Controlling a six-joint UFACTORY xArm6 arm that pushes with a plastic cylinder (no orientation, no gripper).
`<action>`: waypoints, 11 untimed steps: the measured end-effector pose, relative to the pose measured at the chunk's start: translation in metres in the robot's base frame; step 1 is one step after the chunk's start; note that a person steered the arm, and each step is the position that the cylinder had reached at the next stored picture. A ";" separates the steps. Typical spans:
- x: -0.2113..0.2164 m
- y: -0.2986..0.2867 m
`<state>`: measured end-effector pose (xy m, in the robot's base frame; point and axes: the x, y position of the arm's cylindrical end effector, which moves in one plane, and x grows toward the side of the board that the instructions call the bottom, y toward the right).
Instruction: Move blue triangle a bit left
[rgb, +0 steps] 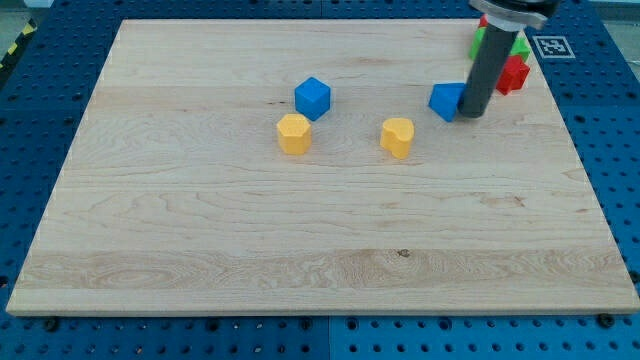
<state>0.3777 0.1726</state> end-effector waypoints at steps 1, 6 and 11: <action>0.000 -0.032; -0.011 0.026; -0.033 -0.039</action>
